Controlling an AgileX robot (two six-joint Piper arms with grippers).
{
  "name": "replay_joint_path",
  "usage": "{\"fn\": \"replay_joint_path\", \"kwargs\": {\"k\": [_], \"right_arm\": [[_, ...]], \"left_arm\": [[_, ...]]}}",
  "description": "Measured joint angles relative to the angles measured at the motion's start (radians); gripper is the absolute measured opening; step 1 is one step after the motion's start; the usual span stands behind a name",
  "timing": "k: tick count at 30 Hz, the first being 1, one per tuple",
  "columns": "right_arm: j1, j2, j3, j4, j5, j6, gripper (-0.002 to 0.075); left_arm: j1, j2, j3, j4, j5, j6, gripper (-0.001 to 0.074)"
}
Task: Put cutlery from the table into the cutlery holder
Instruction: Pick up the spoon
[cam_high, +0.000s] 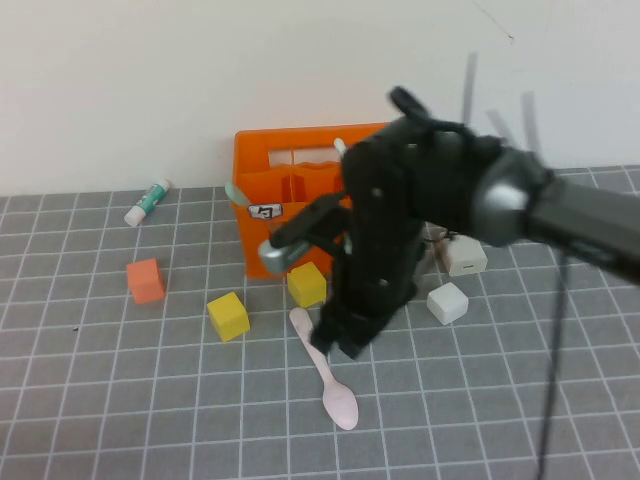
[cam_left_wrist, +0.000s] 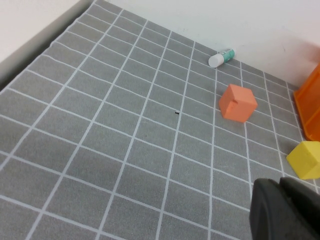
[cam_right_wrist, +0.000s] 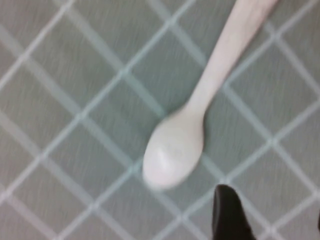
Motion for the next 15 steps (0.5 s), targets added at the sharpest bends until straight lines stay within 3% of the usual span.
{"fn": "replay_joint_path", "kwargs": {"k": [9, 15], "right_arm": [[0.000, 0.237, -0.294, 0.003, 0.086, 0.043, 0.0360], [0.002, 0.291, -0.323, 0.046, 0.097, 0.063, 0.0361]], "left_arm": [[0.000, 0.000, 0.000, 0.000, 0.000, 0.000, -0.0001], [0.000, 0.000, 0.000, 0.000, 0.000, 0.000, -0.0001]]}}
